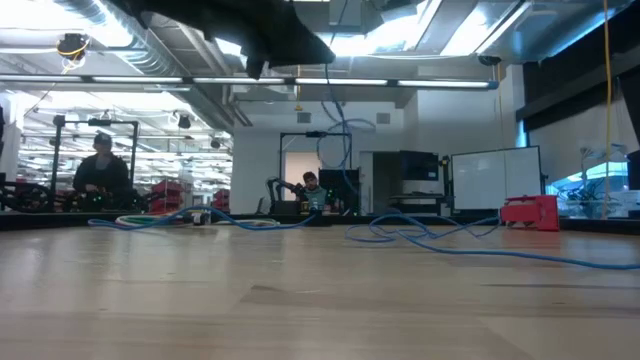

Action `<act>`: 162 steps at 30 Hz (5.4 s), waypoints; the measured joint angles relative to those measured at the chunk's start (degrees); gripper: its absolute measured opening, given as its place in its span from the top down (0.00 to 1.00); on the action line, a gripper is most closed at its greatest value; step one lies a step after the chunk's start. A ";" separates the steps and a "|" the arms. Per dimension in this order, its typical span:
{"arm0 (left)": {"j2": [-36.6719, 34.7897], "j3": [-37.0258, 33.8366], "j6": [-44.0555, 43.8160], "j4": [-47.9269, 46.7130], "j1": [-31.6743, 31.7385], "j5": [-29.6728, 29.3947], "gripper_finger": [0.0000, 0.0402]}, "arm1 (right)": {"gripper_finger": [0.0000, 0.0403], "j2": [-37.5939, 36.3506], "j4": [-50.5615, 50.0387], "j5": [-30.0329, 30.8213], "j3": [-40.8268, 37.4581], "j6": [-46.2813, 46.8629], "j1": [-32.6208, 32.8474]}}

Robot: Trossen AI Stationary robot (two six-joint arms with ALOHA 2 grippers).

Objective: Coil cords
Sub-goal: Coil the blue wire onto the black spool

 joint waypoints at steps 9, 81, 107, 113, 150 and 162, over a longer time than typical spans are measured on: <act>0.07 -0.10 1.03 0.40 -0.69 -0.19 1.00 | 0.99 0.04 -7.69 2.73 4.33 2.88 1.88; -3.29 -0.19 -3.00 3.59 -5.18 1.70 1.00 | 0.99 19.10 4.73 6.36 4.54 3.51 -7.15; -2.97 -0.17 0.29 9.47 -5.93 2.22 1.00 | 0.99 12.89 11.17 4.10 4.46 -1.86 -5.96; -2.89 -0.39 6.84 16.81 -7.36 1.86 1.00 | 0.99 12.61 11.28 4.38 4.80 -1.89 -5.94; -0.37 -0.19 14.80 21.40 -7.32 -9.86 0.98 | 0.99 12.85 11.24 5.48 7.29 -6.20 -6.01; -0.31 -0.37 14.90 20.29 -7.32 -9.81 0.77 | 0.99 12.57 11.55 5.53 7.60 -6.00 -6.01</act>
